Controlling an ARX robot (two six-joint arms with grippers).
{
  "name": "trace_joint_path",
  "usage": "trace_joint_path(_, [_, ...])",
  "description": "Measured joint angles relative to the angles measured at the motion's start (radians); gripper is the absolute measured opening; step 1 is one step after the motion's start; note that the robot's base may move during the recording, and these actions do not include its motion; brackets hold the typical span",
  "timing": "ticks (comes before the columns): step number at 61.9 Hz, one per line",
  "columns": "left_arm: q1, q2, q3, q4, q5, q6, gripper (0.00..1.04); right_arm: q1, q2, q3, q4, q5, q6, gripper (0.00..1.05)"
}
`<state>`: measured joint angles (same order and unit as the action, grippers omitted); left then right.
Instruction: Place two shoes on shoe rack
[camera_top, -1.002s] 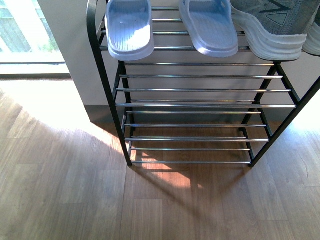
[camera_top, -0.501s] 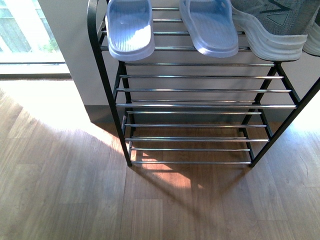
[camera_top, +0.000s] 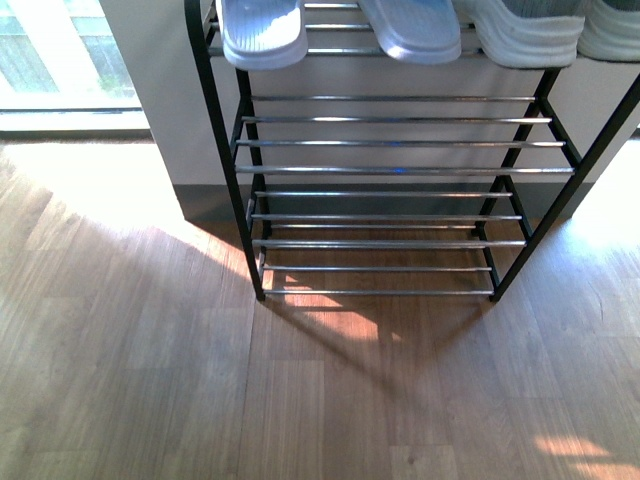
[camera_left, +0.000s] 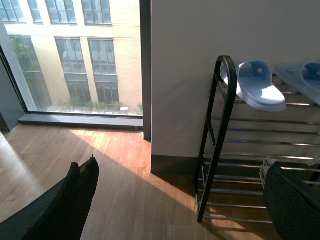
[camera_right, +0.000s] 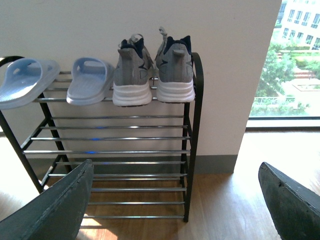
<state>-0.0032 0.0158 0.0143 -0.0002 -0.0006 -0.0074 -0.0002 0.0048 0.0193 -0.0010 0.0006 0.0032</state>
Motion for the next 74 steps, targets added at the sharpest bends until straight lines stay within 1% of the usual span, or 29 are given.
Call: trace_joint_path(74, [0.0,0.0,0.0,0.0,-0.002,0.0,0.95,0.0,-0.001,0.0,0.0,0.0,0.0,0.96])
